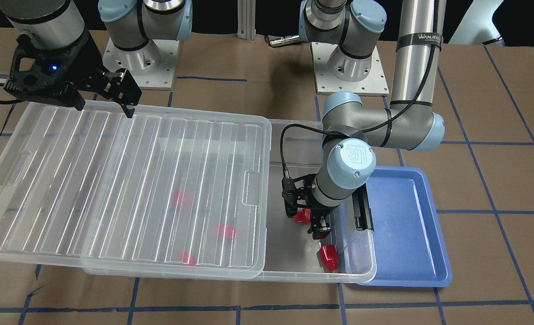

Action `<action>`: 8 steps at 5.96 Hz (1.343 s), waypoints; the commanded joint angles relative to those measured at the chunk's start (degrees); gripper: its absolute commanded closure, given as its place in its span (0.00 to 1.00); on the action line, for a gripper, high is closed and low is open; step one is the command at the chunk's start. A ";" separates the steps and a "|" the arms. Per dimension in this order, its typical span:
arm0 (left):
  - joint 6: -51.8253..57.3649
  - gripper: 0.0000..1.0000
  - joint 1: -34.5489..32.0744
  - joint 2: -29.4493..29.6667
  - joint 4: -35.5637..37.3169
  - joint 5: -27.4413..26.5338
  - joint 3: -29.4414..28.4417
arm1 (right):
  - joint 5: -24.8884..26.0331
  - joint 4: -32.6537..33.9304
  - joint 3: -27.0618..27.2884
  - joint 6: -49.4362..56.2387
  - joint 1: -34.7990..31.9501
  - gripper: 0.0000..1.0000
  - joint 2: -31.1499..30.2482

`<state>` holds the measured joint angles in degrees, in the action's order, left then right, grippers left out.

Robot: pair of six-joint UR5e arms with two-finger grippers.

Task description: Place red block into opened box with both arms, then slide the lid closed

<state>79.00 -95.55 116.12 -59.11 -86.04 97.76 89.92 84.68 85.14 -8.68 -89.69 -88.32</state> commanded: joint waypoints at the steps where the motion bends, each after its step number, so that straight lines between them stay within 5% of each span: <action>1: -0.59 0.06 -0.25 -4.65 -9.30 0.09 -4.04 | -0.18 0.31 -0.15 0.07 0.73 0.00 -0.01; 4: -4.10 0.06 -0.60 -14.32 -27.94 -0.52 -12.13 | 0.96 0.40 -0.42 0.24 1.61 0.00 -0.18; 6: -7.08 0.02 -0.51 -19.95 -28.43 0.69 -10.33 | 0.79 0.66 -0.42 11.86 8.34 0.00 -0.18; 8: -30.90 0.02 0.45 -23.30 -27.39 0.09 -9.52 | 0.61 1.01 -0.07 23.39 16.70 0.00 0.17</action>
<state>58.57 -95.60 94.25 -87.15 -85.62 87.95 90.62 85.49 84.95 8.75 -77.04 -88.36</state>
